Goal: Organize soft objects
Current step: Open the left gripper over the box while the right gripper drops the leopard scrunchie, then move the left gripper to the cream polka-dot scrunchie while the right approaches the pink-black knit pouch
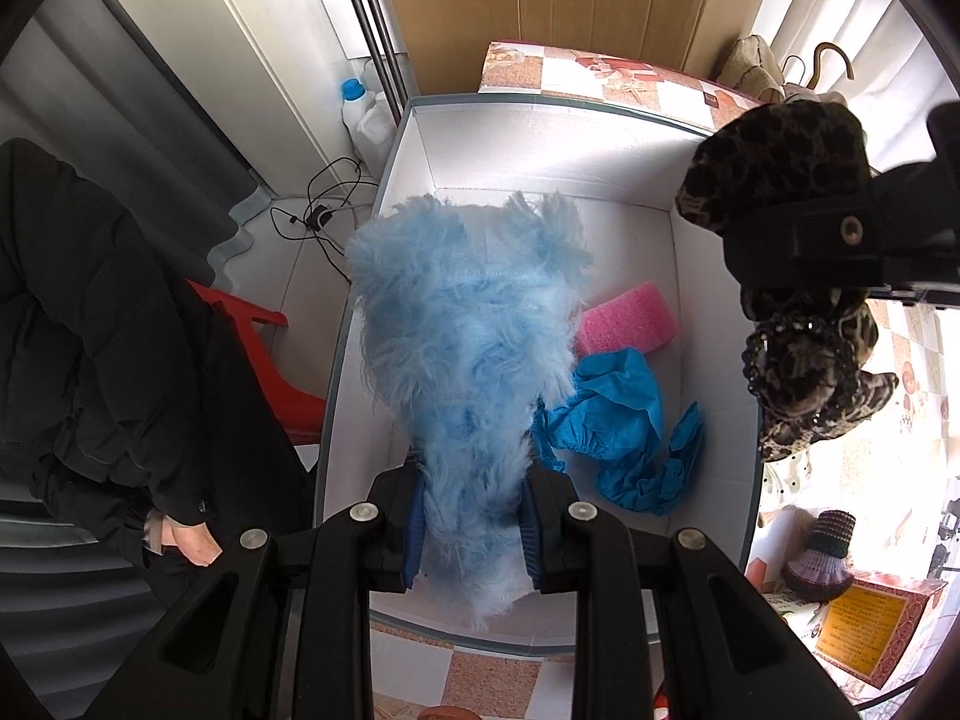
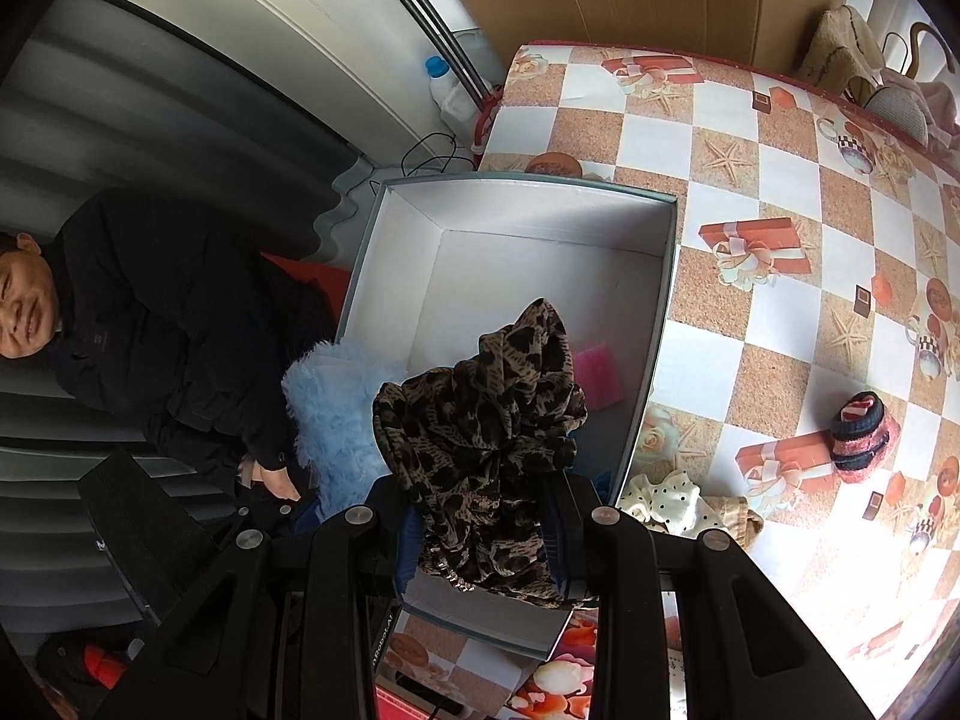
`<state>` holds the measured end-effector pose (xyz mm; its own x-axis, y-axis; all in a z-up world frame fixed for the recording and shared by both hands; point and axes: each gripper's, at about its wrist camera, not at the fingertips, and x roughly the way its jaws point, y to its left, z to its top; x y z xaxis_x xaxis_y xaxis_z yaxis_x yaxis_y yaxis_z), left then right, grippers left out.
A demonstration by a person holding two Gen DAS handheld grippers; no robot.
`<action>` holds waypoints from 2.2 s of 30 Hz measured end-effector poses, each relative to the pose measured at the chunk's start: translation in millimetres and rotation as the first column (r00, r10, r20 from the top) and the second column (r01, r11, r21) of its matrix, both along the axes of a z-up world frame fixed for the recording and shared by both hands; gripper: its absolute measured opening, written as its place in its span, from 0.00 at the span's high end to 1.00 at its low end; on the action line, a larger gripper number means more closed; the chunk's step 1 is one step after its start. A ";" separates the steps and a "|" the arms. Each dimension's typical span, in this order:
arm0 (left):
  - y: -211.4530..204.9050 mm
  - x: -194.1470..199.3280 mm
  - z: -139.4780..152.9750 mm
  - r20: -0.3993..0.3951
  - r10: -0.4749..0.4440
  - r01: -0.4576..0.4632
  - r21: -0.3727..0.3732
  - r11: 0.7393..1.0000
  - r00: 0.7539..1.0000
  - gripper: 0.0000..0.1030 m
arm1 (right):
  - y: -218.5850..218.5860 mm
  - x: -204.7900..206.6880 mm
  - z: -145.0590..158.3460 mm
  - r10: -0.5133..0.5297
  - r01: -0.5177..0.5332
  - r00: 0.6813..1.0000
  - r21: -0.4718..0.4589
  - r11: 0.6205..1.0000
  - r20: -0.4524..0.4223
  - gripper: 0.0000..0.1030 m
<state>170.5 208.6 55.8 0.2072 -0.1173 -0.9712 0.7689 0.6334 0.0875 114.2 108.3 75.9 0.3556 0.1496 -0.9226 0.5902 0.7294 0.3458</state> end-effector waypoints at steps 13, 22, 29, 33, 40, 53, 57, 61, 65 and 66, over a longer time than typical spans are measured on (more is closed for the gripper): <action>11.0 -4.9 24.2 -0.013 -0.004 0.002 -0.140 0.990 1.000 0.11 | -26.7 -37.0 13.8 -0.074 0.074 0.996 0.009 0.997 -0.045 0.08; -18.6 -73.4 44.2 -0.049 -0.190 0.177 -0.194 0.965 0.981 0.00 | -63.5 -158.1 29.7 -0.222 0.239 0.963 0.110 0.965 -0.151 0.08; -75.9 -145.2 20.6 -0.080 -0.383 0.374 -0.113 0.921 0.920 0.00 | -87.9 -236.4 20.3 -0.246 0.272 0.926 0.055 0.961 -0.287 0.08; -103.8 -166.2 -11.9 -0.146 -0.373 0.373 -0.028 0.927 0.916 0.00 | -102.1 -260.1 -4.7 -0.253 0.284 0.911 0.051 0.958 -0.326 0.08; -127.5 -176.2 -74.5 -0.277 -0.275 0.316 0.114 0.942 0.921 0.00 | -119.7 -282.8 -46.7 -0.242 0.303 0.903 0.126 0.945 -0.355 0.08; -140.6 -183.3 -131.1 -0.379 -0.191 0.290 0.222 0.931 0.905 0.00 | -148.2 -337.3 -84.7 -0.281 0.368 0.902 0.245 0.897 -0.327 0.08; -164.2 -216.3 -117.3 -0.470 -0.312 0.396 0.088 0.914 0.825 0.00 | -156.8 -357.7 -96.3 -0.308 0.405 0.885 0.251 0.879 -0.348 0.08; -174.2 -240.1 -76.0 -0.388 -0.402 0.426 -0.027 0.905 0.829 0.00 | -170.1 -367.6 -99.1 -0.343 0.436 0.871 0.230 0.870 -0.352 0.08; -154.0 -209.2 -60.4 -0.314 -0.325 0.340 -0.006 0.940 0.892 0.00 | -183.7 -344.3 -94.8 -0.339 0.408 0.888 0.192 0.893 -0.310 0.08; -149.1 -198.7 -59.2 -0.312 -0.299 0.315 0.003 0.949 0.902 0.00 | -187.6 -333.2 -95.3 -0.332 0.395 0.896 0.184 0.900 -0.296 0.08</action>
